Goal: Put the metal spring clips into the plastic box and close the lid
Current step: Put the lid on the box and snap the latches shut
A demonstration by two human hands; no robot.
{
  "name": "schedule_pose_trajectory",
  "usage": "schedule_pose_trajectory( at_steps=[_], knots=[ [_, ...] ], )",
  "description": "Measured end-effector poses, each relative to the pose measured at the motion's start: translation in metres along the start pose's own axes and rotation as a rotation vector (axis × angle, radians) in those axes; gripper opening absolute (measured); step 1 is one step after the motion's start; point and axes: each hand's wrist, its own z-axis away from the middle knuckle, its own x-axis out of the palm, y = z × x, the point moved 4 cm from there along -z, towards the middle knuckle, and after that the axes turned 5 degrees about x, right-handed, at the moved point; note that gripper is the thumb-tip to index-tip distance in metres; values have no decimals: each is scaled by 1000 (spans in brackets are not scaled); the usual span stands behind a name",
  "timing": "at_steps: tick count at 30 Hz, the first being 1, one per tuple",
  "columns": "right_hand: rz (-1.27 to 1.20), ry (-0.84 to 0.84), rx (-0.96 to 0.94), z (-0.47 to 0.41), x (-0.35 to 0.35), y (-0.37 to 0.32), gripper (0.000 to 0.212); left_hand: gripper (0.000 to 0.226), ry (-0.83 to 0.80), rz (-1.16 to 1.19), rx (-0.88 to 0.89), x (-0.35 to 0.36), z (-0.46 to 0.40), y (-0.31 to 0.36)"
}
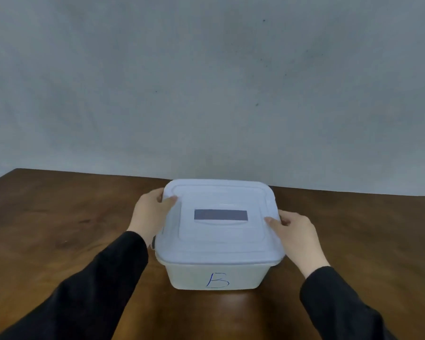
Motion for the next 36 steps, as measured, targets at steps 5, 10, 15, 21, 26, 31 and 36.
schedule_pose_trajectory(
  at_steps=[5, 10, 15, 21, 26, 31, 36],
  knots=[
    [117, -45, 35, -9, 7, 15, 29, 24, -109, -158, -26, 15, -11, -23],
    [123, -77, 101, -17, 10, 36, 46, 39, -211, -107, -98, 16, -4, -38],
    [-36, -117, 210, -26, 13, 41, 45, 80, -260, -88, -207, 13, -1, -42],
    [-264, -288, 450, -24, 17, 47, 36, 78, -158, -56, -349, 14, -1, -36],
    [-172, -278, 303, -21, 17, 46, 35, 47, -290, 229, -412, 11, 14, -46],
    [-129, -296, 125, -12, 28, 44, 42, 37, -261, 176, -315, 11, 18, -54],
    [10, -180, 19, -19, 39, 43, 31, 52, -119, -92, -170, 19, 6, -47]
  ],
)
